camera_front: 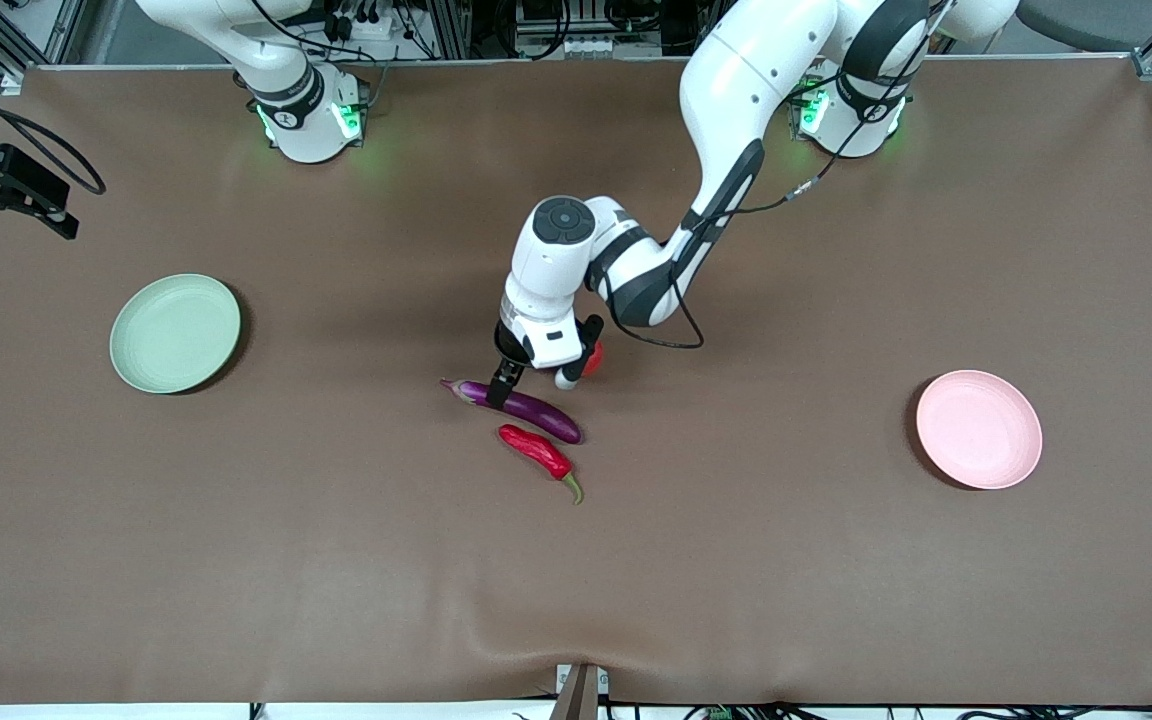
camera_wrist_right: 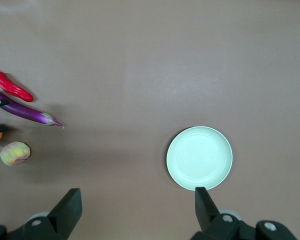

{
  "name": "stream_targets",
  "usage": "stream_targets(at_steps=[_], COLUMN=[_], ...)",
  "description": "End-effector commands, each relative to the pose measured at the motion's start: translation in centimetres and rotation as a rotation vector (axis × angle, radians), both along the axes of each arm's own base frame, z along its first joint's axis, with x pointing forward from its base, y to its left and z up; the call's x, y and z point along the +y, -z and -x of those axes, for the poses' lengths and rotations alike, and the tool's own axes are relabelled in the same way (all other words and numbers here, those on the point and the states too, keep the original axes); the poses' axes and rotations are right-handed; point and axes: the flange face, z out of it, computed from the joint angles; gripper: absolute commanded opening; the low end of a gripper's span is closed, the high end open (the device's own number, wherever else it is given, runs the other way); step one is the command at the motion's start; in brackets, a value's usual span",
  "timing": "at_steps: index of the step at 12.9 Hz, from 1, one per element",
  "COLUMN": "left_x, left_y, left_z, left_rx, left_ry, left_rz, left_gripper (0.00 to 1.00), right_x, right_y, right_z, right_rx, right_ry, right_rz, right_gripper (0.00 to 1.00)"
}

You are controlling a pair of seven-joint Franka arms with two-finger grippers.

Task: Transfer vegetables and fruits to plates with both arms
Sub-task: 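Lower the left gripper and grasp the purple eggplant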

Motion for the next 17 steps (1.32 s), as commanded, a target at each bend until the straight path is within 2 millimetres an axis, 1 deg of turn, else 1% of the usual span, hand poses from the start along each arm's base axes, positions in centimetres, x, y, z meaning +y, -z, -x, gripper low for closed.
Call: stream_targets(at_steps=[1,3,4,5,8,10,12,15,16,17], left_x=[-0.7,-1.0,-0.7,-0.9,-0.7,-0.8,-1.0,-1.0,-1.0,-1.0], left_y=[1.0,2.6,3.4,3.9,5.2,6.3,7.1,7.6,7.6,7.7], left_z=[-0.2,0.4,0.1,0.5,0.3,0.7,1.2,1.3,1.2,1.3], left_rx=[-0.033,-0.032,-0.038,-0.048,-0.073,-0.077,-0.074,-0.09,-0.092,-0.092], left_ry=[-0.023,-0.012,-0.016,-0.008,-0.008,0.002,0.009,0.017,0.014,0.016], left_rz=[0.028,0.025,0.021,0.024,0.023,0.024,0.015,0.01,0.009,0.006], left_gripper=[1.0,1.0,1.0,1.0,1.0,1.0,1.0,1.0,0.69,0.25], right_x=[0.0,0.0,0.0,0.0,0.0,0.0,0.0,0.0,0.0,0.0], right_y=[-0.4,-0.4,-0.4,-0.4,-0.4,-0.4,-0.3,-0.3,-0.3,-0.3], right_z=[0.0,0.0,0.0,0.0,0.0,0.0,0.0,0.0,0.0,0.0], right_rx=[-0.004,-0.004,-0.004,-0.004,-0.004,-0.004,-0.002,-0.002,-0.002,-0.002], right_ry=[-0.013,-0.013,-0.012,-0.012,-0.013,-0.013,-0.013,-0.012,-0.013,-0.013], right_rz=[-0.016,-0.016,-0.016,-0.016,-0.016,-0.016,-0.016,-0.016,-0.016,-0.016], right_gripper=[1.0,1.0,1.0,1.0,1.0,1.0,1.0,1.0,1.0,1.0])
